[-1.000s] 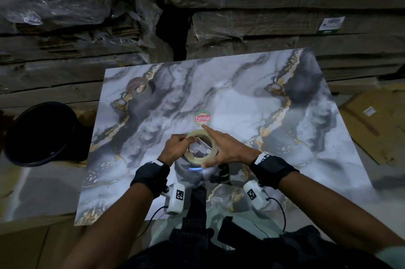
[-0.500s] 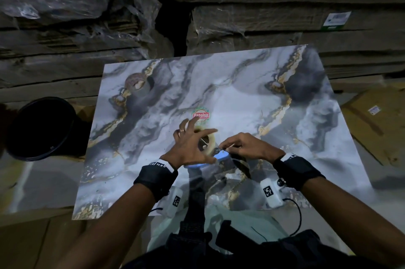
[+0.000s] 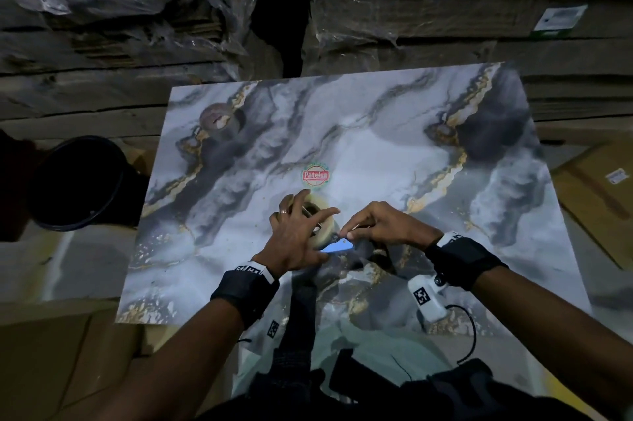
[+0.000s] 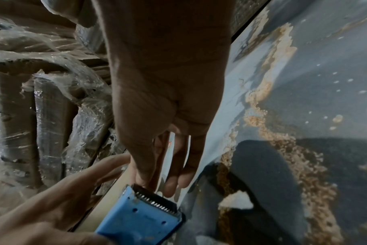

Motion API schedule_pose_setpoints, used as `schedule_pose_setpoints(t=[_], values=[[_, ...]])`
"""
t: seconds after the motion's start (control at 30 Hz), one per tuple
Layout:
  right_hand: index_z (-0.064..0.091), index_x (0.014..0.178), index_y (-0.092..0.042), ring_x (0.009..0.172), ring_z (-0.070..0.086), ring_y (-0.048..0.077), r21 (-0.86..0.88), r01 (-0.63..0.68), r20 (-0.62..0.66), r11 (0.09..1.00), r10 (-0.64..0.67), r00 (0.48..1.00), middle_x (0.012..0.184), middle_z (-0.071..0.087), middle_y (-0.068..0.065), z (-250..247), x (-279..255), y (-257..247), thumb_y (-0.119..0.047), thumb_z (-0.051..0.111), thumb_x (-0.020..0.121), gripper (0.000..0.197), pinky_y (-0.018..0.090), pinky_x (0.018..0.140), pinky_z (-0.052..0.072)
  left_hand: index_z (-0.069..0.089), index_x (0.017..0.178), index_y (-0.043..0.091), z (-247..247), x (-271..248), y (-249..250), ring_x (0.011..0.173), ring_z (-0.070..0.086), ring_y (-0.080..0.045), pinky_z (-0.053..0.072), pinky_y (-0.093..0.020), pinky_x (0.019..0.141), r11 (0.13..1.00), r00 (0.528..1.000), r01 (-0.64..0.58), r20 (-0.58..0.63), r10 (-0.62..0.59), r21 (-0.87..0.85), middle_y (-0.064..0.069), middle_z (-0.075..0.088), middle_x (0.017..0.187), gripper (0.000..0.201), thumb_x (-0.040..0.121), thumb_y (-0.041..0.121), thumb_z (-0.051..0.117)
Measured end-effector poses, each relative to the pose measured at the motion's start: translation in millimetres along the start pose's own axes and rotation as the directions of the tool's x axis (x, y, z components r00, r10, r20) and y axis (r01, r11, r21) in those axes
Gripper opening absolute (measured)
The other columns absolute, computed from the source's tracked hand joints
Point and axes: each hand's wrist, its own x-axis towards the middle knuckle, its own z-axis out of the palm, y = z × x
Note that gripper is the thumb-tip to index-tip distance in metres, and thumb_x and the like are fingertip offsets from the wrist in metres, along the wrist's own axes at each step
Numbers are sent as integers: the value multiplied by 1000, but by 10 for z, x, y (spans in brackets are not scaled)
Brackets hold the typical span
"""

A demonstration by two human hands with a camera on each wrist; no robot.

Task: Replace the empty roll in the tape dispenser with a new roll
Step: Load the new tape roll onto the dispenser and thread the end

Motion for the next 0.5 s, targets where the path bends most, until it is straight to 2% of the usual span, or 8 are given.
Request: schedule_pose_setpoints(t=[0.07, 0.13, 0.23, 0.37, 0.5], values=[[83, 104, -18, 95, 76, 8, -19, 17, 12, 1000, -17, 1000, 98, 81, -9, 18, 0, 32, -15, 77, 91, 15, 22, 87, 57, 43, 141, 57, 10, -30, 29, 145, 17, -40, 35, -55, 104, 1000, 1000, 2, -11, -2, -13, -8, 11, 162, 81, 63, 78, 51], [83, 103, -22, 95, 76, 10, -64, 41, -8, 997, -42, 999, 99, 81, -9, 66, -2, 79, -19, 76, 91, 14, 28, 87, 58, 46, 140, 54, 14, -38, 76, 145, 18, -40, 34, -55, 105, 999, 1000, 31, 1, -31, -19, -8, 9, 163, 70, 73, 70, 59], [83, 102, -19, 92, 73, 2, -106, 94, -81, 990, -103, 991, 101, 81, -7, 158, -18, 124, -17, 75, 92, 12, 21, 85, 56, 53, 135, 50, 36, -42, 122, 149, 12, -42, 30, -57, 109, 998, 998, 56, -22, -57, -35, -8, 9, 165, 50, 87, 50, 69], [83, 97, -19, 86, 72, 3, -114, 83, -140, 990, -99, 985, 95, 80, -9, 223, -44, 117, -17, 72, 94, 12, 19, 78, 54, 48, 130, 53, 110, -88, 77, 148, 9, -45, 32, -58, 104, 1000, 999, 16, -48, -17, -19, -10, 10, 163, 60, 73, 64, 65], [83, 91, -19, 79, 73, 13, -113, 87, -203, 990, -109, 973, 84, 79, -6, 274, -65, 114, -19, 70, 94, 13, 31, 74, 55, 50, 132, 51, 190, -127, 82, 147, 12, -46, 31, -57, 100, 999, 994, 38, -104, -41, -26, -11, 13, 162, 64, 73, 73, 60]])
